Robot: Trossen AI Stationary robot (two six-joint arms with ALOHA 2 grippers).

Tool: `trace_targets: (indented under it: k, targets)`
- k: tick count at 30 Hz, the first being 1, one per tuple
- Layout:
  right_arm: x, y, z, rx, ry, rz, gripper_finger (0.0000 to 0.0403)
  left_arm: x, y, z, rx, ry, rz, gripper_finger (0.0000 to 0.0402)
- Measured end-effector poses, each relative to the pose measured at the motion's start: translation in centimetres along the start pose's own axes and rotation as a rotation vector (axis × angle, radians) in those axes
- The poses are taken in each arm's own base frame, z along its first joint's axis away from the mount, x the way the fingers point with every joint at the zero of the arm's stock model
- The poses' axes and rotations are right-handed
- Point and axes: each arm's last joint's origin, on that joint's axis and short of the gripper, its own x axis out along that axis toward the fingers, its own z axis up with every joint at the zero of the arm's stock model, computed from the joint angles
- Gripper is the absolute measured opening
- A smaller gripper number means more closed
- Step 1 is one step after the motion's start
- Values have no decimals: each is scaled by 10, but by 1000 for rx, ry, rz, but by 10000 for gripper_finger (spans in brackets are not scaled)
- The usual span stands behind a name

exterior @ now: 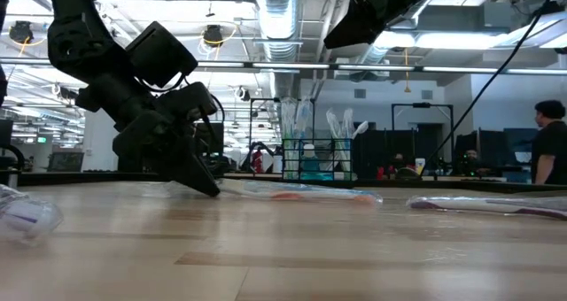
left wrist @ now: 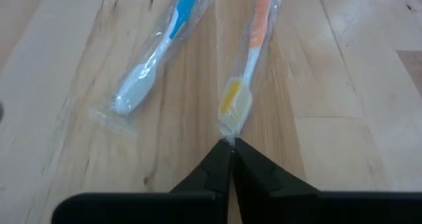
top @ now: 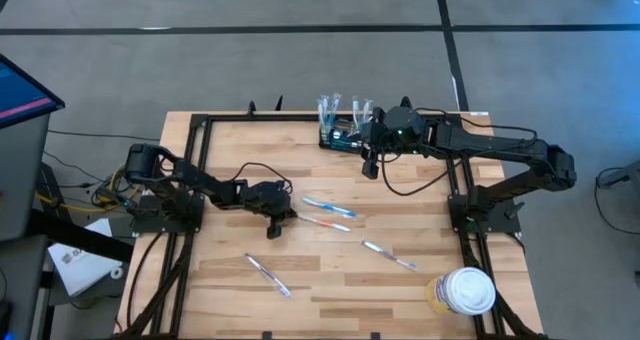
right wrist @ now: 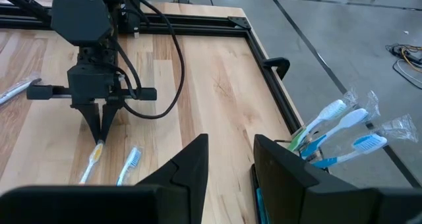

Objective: Pick & Place toothbrushing station
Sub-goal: Put the orange toothbrush into the mesh organizer

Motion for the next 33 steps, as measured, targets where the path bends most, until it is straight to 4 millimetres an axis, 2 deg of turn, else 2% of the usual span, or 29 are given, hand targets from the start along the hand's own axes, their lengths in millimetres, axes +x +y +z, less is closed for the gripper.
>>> trace_targets:
  k: [9,21,27,33]
  targets:
    - [0,0,0,0,0,0,111,-7,-1,6,14,-12,-3,1]
    - [0,1,0,7,-4,19,111,-49,0,52,177,-246,127,0]
    - [0,5,1,35,-28,165,111,-63,1,72,215,-221,219,0]
    - [0,5,1,59,-28,183,111,-70,2,104,324,-218,286,0]
